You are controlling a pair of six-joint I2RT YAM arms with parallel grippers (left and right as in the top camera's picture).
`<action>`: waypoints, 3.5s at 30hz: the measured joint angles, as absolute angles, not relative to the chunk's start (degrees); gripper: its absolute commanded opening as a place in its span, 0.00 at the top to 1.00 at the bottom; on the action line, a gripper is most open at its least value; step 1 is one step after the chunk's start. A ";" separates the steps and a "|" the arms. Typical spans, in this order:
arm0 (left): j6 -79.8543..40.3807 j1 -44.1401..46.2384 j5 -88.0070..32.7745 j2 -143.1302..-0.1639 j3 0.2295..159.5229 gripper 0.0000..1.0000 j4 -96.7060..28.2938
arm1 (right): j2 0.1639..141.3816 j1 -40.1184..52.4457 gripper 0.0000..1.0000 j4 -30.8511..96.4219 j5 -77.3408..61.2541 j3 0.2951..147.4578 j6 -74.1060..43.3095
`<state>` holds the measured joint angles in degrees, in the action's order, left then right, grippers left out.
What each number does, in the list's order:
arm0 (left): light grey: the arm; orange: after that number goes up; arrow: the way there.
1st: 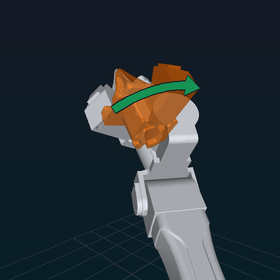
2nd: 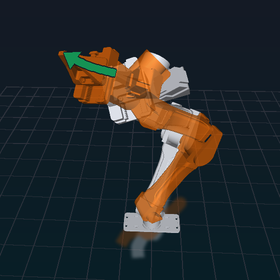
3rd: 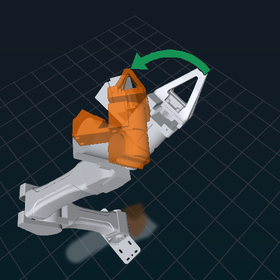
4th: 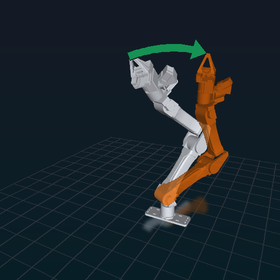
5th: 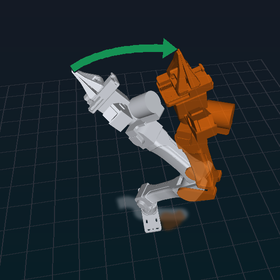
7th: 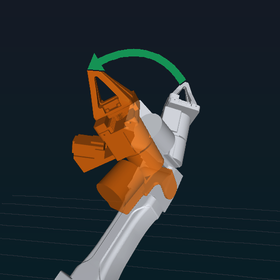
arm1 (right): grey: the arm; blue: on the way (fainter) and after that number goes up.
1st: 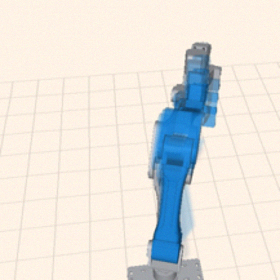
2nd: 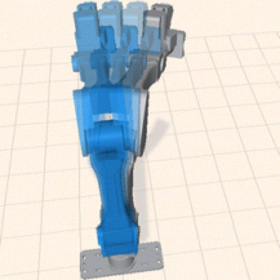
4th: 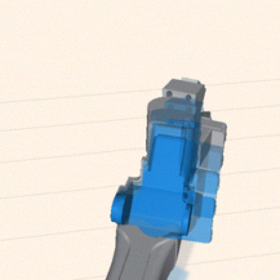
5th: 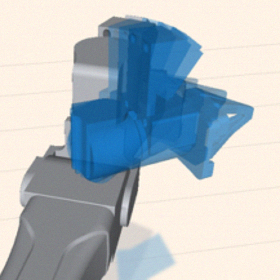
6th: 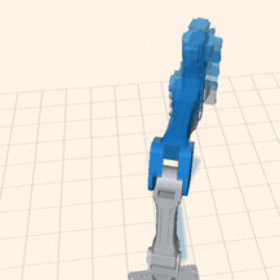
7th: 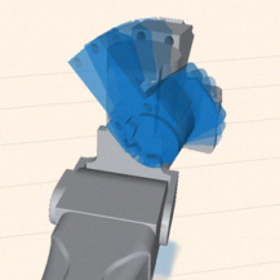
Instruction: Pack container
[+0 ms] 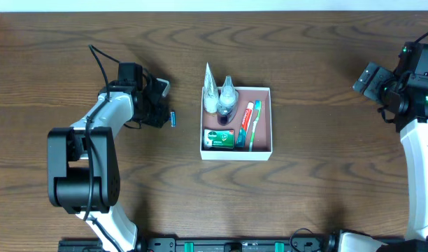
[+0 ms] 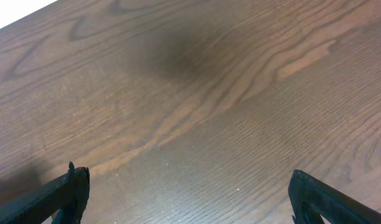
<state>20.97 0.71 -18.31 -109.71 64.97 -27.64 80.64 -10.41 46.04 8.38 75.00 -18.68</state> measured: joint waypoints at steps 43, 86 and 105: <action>-10.33 1.32 -10.79 -107.53 65.93 0.67 -40.51 | 80.64 -10.41 0.01 46.04 8.38 75.00 -18.68; 19.68 1.28 -9.61 -102.54 64.95 0.51 -37.04 | 80.64 -10.41 0.01 46.04 8.38 75.00 -18.68; 22.63 -1.96 -10.35 -102.59 64.95 0.49 -37.50 | 80.64 -10.41 0.01 46.04 8.38 75.00 -18.68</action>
<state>22.63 -1.96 -10.35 -102.59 64.95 -37.50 80.64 -10.41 46.04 8.38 75.00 -18.68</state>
